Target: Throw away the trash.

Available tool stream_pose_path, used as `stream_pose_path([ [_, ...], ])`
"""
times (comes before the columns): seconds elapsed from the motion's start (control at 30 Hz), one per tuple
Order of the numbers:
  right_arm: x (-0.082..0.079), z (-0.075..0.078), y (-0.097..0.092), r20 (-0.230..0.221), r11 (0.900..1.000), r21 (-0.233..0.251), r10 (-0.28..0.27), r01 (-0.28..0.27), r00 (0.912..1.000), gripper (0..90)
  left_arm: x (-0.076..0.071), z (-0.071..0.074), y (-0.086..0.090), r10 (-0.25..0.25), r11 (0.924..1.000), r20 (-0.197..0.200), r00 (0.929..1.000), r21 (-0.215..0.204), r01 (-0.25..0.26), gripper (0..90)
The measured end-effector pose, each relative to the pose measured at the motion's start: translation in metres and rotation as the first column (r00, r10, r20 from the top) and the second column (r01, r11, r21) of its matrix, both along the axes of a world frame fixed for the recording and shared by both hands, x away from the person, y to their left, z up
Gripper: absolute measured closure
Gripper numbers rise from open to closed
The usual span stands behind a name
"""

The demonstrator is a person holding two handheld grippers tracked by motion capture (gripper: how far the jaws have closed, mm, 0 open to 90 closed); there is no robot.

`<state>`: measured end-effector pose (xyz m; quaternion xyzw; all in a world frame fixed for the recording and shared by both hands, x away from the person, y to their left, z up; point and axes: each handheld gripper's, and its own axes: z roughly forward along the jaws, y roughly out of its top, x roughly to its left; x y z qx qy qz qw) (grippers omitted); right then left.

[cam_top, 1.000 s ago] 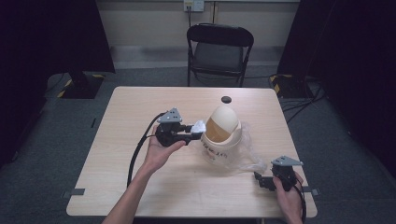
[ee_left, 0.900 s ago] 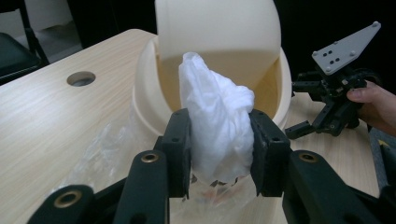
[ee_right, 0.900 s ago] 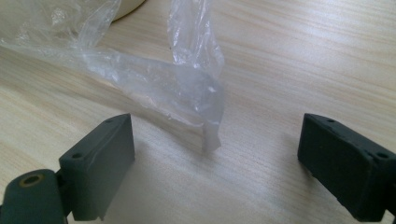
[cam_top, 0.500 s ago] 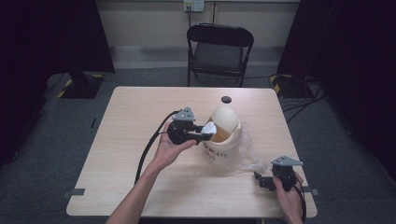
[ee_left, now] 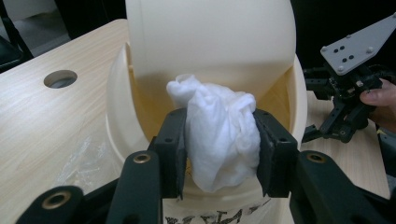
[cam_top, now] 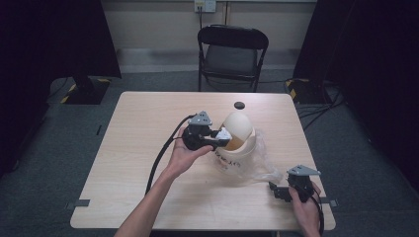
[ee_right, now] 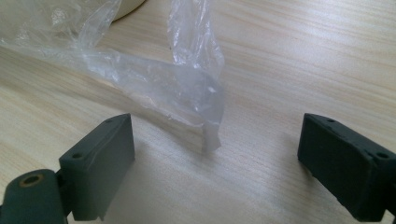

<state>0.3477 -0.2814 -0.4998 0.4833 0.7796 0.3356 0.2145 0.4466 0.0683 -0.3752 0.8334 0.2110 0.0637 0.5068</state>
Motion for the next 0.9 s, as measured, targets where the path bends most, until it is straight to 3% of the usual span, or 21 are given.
stream_pose_path([
  [0.27, 0.000, 0.000, 0.000, -0.003, 1.0000, 0.002, -0.003, 0.003, 1.0000, 10.3, 0.004, -0.006, -0.010, -0.011, 0.9996, 0.004, 0.9999, 0.025, 0.011, 61.4],
  [0.3, 0.000, 0.000, 0.000, -0.003, 1.0000, 0.001, -0.004, 0.004, 1.0000, 10.3, 0.004, -0.008, -0.015, -0.018, 0.9987, 0.001, 0.9998, 0.047, 0.018, 61.4],
  [0.47, 0.000, 0.000, 0.000, 0.000, 1.0000, 0.000, -0.001, 0.001, 1.0000, 10.3, 0.007, -0.012, -0.023, -0.019, 0.9972, -0.010, 0.9998, 0.072, 0.020, 61.3],
  [0.6, 0.000, 0.000, 0.000, -0.003, 1.0000, 0.002, -0.003, 0.003, 1.0000, 10.3, 0.009, -0.012, -0.025, -0.009, 0.9980, -0.023, 0.9997, 0.062, 0.010, 59.5],
  [0.7, 0.000, 0.000, 0.000, 0.000, 1.0000, 0.001, -0.001, 0.001, 1.0000, 10.3, 0.009, -0.012, -0.025, -0.014, 0.9987, -0.036, 0.9992, 0.049, 0.016, 52.7],
  [0.9, 0.000, 0.000, 0.000, 0.000, 1.0000, 0.001, -0.001, 0.001, 1.0000, 10.3, 0.006, -0.010, -0.026, -0.006, 0.9981, -0.017, 0.9998, 0.061, 0.007, 50.1],
])
